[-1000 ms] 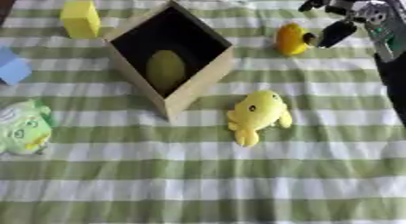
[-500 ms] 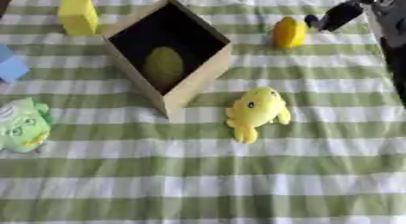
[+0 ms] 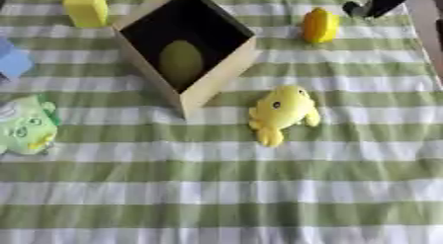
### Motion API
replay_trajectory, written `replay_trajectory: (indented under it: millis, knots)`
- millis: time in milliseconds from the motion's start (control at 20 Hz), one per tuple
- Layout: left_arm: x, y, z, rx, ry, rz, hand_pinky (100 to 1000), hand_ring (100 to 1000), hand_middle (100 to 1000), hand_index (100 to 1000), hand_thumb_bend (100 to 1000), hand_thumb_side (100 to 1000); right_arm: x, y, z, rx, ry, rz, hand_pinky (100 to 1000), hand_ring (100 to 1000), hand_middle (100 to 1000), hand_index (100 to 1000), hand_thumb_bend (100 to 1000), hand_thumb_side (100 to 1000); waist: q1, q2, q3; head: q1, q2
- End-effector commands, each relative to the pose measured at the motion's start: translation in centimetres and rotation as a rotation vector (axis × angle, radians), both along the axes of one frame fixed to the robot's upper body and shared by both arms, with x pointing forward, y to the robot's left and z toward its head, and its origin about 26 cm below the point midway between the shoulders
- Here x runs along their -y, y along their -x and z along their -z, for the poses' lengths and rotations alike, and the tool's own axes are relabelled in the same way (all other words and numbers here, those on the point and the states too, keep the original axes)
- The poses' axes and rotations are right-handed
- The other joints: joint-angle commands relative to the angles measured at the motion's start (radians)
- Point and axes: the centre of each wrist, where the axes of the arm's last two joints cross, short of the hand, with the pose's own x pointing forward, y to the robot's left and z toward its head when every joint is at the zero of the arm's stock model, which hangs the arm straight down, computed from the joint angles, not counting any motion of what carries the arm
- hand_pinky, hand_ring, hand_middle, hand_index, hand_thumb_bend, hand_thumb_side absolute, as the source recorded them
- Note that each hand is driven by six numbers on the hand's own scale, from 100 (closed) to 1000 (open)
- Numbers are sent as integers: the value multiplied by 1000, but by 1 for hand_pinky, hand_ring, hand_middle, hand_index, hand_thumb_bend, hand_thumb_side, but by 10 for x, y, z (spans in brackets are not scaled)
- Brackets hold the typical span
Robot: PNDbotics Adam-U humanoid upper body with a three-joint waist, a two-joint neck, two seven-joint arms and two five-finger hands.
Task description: Pick up objects on the table and place them in the box.
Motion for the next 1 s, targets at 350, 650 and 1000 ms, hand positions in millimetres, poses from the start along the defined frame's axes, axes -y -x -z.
replay_trajectory:
  millis: [350,650,1000]
  knots:
    - [-2,1,-9,24,-25,10,786,780,701,877,100,757,10,9,-16,-47,61,-13,960,1000,918,929,334,100,-4,-183,1,-4,-12]
    - [-1,1,-9,23,-21,13,786,781,702,877,100,758,5,4,-9,-36,41,-14,958,999,911,930,270,100,0,-181,4,-11,-27]
    - [0,1,-9,22,-15,17,786,783,703,877,100,760,-2,-5,6,-35,16,-10,959,999,905,928,228,100,2,-174,10,-17,-34]
